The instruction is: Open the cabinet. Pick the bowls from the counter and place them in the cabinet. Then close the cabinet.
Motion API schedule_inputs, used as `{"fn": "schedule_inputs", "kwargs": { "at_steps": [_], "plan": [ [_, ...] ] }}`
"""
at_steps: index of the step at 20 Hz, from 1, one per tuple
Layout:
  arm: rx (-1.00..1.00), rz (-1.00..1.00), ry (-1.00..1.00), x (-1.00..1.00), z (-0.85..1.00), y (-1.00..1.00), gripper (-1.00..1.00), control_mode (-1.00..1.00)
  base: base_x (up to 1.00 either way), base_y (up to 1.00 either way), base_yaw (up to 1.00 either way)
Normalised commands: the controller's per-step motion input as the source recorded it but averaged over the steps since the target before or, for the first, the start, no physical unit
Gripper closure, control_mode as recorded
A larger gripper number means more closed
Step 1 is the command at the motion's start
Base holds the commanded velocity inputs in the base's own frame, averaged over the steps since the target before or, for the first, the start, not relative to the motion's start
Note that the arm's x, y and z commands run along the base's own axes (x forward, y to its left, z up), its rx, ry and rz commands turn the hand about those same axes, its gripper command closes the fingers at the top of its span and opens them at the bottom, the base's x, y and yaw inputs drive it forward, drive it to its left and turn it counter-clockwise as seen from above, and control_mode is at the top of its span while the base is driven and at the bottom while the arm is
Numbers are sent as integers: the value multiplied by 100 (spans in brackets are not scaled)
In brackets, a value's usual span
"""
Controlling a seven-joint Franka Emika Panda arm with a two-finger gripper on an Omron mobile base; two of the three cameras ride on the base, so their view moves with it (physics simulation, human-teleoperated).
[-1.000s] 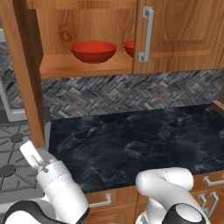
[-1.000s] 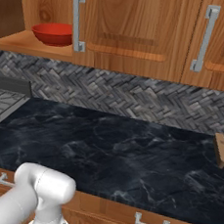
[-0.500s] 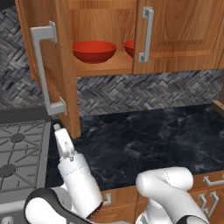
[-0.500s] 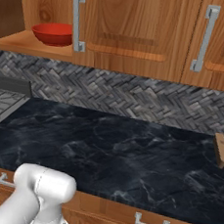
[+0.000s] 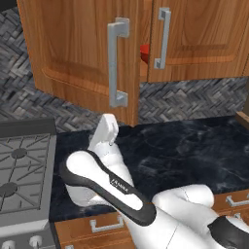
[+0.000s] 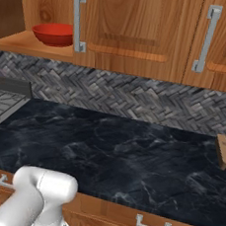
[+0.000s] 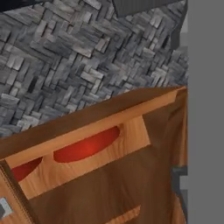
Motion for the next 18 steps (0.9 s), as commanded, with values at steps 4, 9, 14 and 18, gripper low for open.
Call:
{"fn": "schedule_inputs", "kwargs": {
  "at_steps": [4,9,14,18],
  "plan": [
    [51,-38,50,-26,33,-52,-100,-100,0,0,0],
    [41,-39,44,-8,66,-30,-100,-100,0,0,0],
    [19,-39,35,0,100,-1,-100,-100,0,0,0],
    [-1,-39,12,8,100,61,-100,-100,0,0,0]
  ]
}}
